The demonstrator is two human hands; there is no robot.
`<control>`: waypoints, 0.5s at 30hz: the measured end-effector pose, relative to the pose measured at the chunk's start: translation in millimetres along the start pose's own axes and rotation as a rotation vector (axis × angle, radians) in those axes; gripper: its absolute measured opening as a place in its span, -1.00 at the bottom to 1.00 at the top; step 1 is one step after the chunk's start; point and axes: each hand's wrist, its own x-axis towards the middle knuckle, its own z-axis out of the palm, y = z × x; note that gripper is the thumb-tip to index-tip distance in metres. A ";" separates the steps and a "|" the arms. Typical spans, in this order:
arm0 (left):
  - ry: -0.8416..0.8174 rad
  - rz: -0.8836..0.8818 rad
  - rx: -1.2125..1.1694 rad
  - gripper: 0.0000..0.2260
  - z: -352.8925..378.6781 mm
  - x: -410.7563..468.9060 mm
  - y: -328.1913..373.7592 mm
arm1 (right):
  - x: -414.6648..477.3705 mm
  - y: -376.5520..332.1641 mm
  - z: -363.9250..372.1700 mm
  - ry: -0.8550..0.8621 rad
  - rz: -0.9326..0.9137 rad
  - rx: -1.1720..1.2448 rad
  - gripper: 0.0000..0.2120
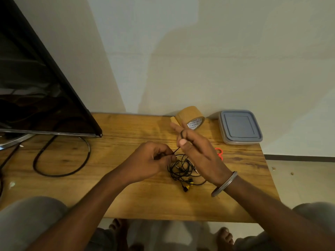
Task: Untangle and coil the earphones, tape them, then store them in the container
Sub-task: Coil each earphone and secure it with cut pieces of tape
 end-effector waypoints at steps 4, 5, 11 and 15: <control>0.009 0.050 0.017 -0.78 -1.8 0.6 1.0 | -4.6 10.2 9.9 0.000 -0.071 -0.330 -0.87; 0.009 0.055 0.018 -0.78 -2.1 0.3 1.8 | -4.4 12.0 10.7 0.013 -0.087 -0.367 -0.88; 0.094 0.081 -0.001 -0.90 -5.7 -0.5 2.8 | -2.7 15.5 10.0 -0.011 -0.142 -0.667 -0.87; 0.140 0.104 0.092 -0.93 -10.0 -1.7 1.7 | -2.9 15.4 7.8 -0.074 -0.147 -0.799 -0.83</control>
